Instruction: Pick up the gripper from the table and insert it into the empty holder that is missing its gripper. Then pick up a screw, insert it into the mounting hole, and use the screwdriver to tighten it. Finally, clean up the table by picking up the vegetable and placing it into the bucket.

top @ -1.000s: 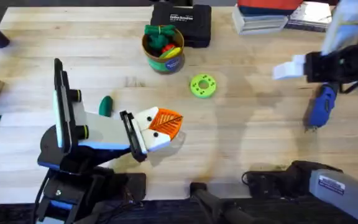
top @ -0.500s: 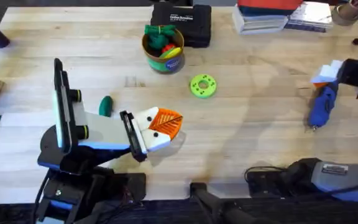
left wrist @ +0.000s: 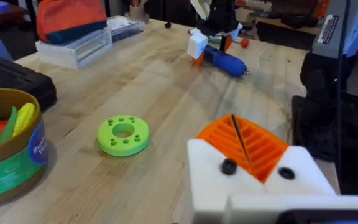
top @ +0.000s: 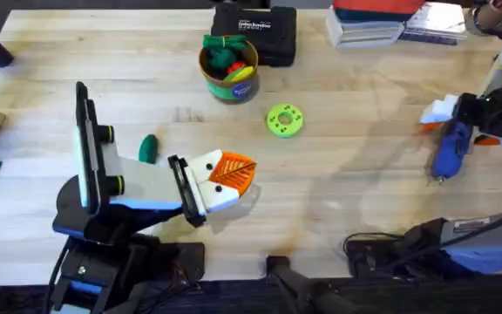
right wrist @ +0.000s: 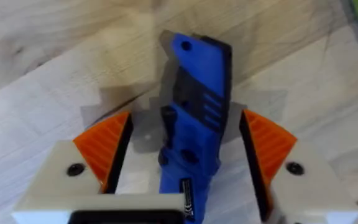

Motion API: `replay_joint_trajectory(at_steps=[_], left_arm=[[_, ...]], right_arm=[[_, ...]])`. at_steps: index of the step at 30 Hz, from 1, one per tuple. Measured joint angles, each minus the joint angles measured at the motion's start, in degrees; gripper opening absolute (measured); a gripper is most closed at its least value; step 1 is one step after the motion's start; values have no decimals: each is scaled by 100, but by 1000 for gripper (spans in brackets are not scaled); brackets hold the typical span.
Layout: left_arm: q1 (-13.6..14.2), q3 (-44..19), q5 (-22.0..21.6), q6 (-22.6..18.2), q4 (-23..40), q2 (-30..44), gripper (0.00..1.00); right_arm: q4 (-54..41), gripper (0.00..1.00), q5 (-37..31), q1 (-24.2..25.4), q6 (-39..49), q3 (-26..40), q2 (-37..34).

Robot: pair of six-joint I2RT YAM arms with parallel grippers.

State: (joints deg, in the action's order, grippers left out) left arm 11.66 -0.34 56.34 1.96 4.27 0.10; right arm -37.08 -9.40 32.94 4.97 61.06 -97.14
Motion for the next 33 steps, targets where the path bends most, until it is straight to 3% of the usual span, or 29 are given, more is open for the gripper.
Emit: replay_joint_trajectory(at_steps=[7, 12, 15, 18, 21, 24, 28, 31, 33], left_arm=[[4, 0, 0, 0, 0, 0, 7], [4, 0, 0, 0, 0, 0, 7], [4, 0, 0, 0, 0, 0, 7], [4, 0, 0, 0, 0, 0, 7], [4, 0, 1, 0, 0, 0, 7], [4, 0, 2, 0, 0, 0, 7], [4, 0, 0, 0, 0, 0, 7], [4, 0, 0, 0, 0, 0, 7], [4, 0, 0, 0, 0, 0, 7]], right_arm=[[-29, 947, 422, 281, 40, 0, -22], [-11, 793, 547, 442, 62, 0, -36], [89, 774, 585, 513, 64, -2, -55], [138, 667, 592, 534, 65, 0, -59], [185, 622, 608, 534, 64, -2, -59], [253, 462, 607, 534, 95, -1, -59], [263, 137, 609, 538, 105, -2, -59], [283, 35, 627, 538, 116, -2, -59], [286, 27, 704, 538, 105, -2, -59]])
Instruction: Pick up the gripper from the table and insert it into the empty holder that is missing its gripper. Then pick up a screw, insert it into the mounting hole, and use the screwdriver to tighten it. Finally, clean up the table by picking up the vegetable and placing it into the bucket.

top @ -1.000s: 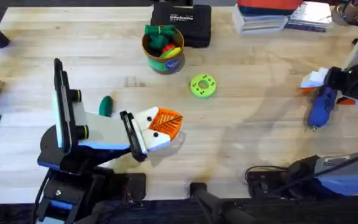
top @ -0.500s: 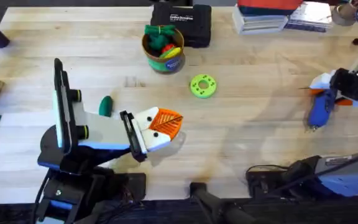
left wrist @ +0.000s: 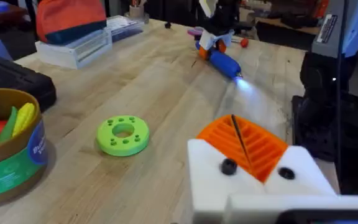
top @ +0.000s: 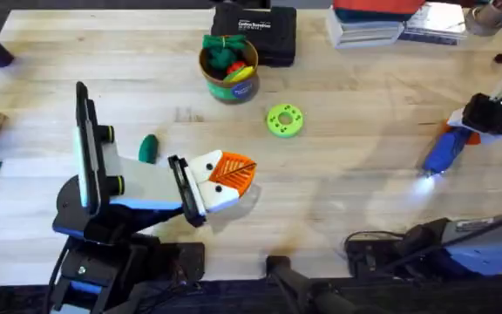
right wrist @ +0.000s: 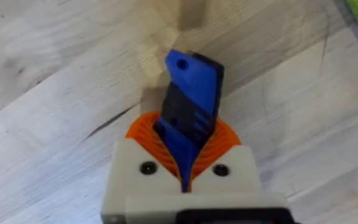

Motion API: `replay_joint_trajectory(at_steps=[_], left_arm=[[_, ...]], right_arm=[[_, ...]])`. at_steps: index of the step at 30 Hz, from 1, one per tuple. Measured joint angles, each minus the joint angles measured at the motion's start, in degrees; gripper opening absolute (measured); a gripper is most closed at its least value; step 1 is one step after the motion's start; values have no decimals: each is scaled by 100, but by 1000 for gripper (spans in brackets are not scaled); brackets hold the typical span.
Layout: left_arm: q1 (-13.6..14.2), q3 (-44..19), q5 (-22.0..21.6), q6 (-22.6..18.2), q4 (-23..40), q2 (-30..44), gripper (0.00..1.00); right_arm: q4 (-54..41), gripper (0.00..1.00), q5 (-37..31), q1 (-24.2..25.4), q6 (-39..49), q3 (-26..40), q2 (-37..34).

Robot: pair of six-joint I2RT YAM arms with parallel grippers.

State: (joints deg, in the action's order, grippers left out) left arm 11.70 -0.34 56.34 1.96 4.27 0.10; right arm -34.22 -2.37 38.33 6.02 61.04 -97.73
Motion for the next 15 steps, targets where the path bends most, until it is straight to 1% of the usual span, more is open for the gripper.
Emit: replay_joint_trajectory(at_steps=[7, 10, 15], left_arm=[[0, 0, 0, 0, 0, 0, 7], [0, 0, 0, 0, 0, 0, 7], [0, 0, 0, 0, 0, 0, 7]], right_arm=[[13, 28, 127, -32, -2, 0, 114], [142, 28, 141, -104, 0, 0, 392], [208, 28, 163, -375, -2, 0, 1116]])
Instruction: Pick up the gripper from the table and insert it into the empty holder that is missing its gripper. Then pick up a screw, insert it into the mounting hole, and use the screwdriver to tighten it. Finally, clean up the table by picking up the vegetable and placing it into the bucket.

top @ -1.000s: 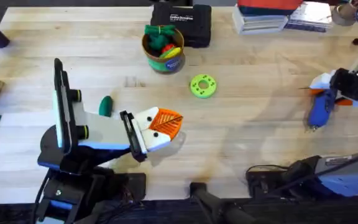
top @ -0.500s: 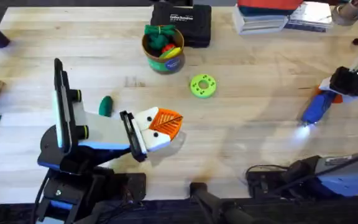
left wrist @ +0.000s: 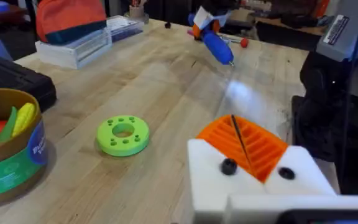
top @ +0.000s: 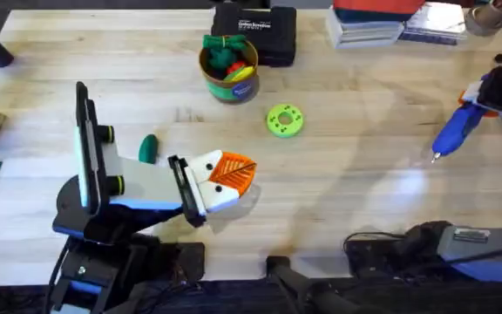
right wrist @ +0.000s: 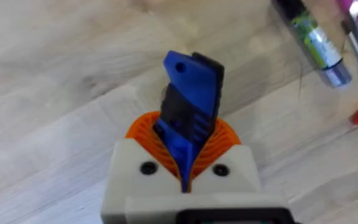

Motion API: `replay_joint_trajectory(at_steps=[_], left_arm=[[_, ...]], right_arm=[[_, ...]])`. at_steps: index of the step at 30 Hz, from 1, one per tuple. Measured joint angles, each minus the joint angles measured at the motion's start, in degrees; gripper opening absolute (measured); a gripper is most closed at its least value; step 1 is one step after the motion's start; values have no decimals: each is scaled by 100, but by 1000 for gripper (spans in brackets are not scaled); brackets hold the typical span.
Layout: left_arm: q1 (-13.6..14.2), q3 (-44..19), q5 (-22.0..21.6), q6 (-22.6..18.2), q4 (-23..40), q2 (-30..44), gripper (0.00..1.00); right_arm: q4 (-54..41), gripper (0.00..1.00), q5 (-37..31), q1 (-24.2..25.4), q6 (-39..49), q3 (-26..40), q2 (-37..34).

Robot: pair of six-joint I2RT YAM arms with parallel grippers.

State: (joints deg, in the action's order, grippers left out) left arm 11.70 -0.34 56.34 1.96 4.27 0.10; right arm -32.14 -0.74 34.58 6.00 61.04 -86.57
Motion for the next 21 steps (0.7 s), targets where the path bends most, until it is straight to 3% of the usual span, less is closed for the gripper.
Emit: replay_joint_trajectory(at_steps=[15, 21], left_arm=[[0, 0, 0, 0, 2, 0, 7], [0, 0, 0, 0, 0, 0, 7]], right_arm=[[129, 28, 42, -1614, -98, -41, 2481], [898, 28, 42, -2451, -197, -614, 3589]])
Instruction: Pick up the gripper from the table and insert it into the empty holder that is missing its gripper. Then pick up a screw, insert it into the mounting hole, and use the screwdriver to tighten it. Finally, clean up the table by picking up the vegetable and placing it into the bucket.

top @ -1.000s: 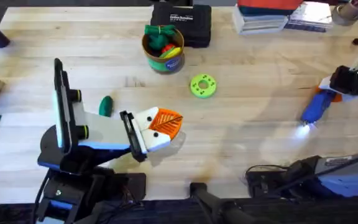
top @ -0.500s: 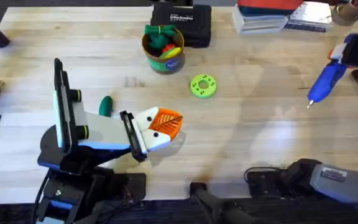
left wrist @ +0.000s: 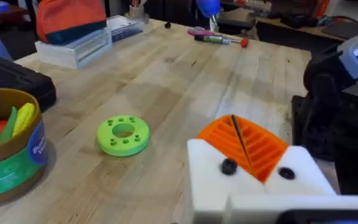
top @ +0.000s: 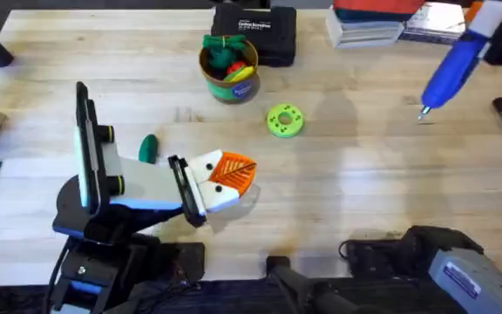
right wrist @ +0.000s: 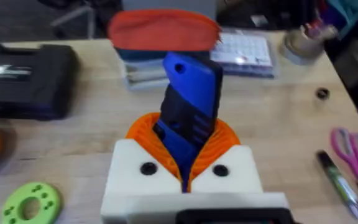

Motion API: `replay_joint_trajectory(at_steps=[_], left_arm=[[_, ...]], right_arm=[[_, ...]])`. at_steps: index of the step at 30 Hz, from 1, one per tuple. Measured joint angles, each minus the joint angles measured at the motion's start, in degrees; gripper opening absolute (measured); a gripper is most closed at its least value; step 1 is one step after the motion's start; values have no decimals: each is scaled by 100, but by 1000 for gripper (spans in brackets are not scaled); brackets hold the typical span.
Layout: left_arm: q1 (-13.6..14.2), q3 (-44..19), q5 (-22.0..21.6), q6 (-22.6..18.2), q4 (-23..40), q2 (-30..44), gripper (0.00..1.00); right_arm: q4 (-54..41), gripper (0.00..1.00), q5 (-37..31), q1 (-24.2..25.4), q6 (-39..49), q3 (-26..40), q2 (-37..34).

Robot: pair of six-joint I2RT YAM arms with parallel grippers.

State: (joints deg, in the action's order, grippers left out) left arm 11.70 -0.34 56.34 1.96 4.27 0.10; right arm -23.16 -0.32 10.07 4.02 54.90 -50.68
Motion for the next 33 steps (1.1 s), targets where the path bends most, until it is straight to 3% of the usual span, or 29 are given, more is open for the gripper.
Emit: replay_joint_trajectory(at_steps=[9, 13, 25, 33], left_arm=[[0, 0, 0, 0, 0, 0, 7], [0, 0, 0, 0, 0, 0, 7], [0, 0, 0, 0, 0, 0, 7], [0, 0, 1, 0, 0, 0, 7]], right_arm=[[2474, 28, 0, -1608, -703, -1906, 1086], [3580, 28, 2, -2407, -837, -2400, 1174], [5752, 28, 22, -4229, -943, -2516, 94], [7278, 28, 205, -4817, -961, -2518, -540]])
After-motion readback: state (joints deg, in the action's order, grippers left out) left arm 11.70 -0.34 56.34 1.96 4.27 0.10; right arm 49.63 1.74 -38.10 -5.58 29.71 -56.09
